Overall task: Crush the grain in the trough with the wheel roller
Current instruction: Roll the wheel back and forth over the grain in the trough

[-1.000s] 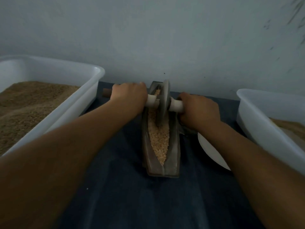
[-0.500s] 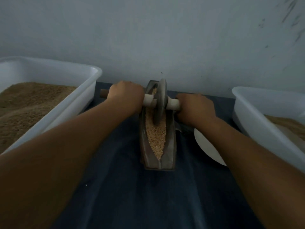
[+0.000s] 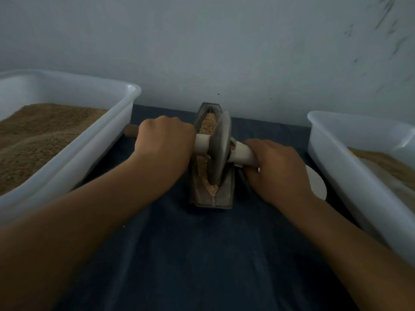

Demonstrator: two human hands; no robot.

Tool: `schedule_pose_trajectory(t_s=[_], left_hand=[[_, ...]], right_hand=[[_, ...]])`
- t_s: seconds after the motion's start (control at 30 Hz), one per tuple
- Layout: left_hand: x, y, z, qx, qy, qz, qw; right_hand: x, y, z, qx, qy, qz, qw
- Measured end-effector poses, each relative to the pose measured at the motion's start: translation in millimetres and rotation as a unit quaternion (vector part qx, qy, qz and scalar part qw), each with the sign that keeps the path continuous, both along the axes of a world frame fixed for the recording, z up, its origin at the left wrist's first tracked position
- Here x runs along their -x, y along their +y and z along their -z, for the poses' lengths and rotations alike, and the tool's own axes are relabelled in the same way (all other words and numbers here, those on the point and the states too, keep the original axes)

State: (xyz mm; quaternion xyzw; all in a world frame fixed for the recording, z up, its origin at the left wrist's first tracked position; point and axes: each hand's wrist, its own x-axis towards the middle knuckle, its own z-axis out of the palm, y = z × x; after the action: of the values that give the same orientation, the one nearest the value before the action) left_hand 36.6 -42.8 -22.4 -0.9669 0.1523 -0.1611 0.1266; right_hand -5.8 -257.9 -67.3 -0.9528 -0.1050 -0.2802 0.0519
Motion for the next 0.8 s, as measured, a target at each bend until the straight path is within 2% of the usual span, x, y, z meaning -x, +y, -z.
schedule_pose_trajectory(t_s=[0.17, 0.33, 0.43, 0.8], left_hand=[[2, 5, 7, 0.001, -0.029, 0.000, 1.000], [-29, 1, 12, 0.052, 0.042, -0.026, 0.997], [-51, -7, 11, 0.071, 0.046, -0.034, 0.996], [-113, -14, 5, 0.051, 0.121, 0.012, 0.991]], right_hand=[[-5, 3, 0, 0.024, -0.024, 0.006, 0.999], [-42, 3, -1, 0.085, -0.023, 0.041, 0.995], [-68, 0, 0, 0.096, 0.004, 0.069, 0.993], [-127, -5, -12, 0.101, 0.051, 0.096, 0.989]])
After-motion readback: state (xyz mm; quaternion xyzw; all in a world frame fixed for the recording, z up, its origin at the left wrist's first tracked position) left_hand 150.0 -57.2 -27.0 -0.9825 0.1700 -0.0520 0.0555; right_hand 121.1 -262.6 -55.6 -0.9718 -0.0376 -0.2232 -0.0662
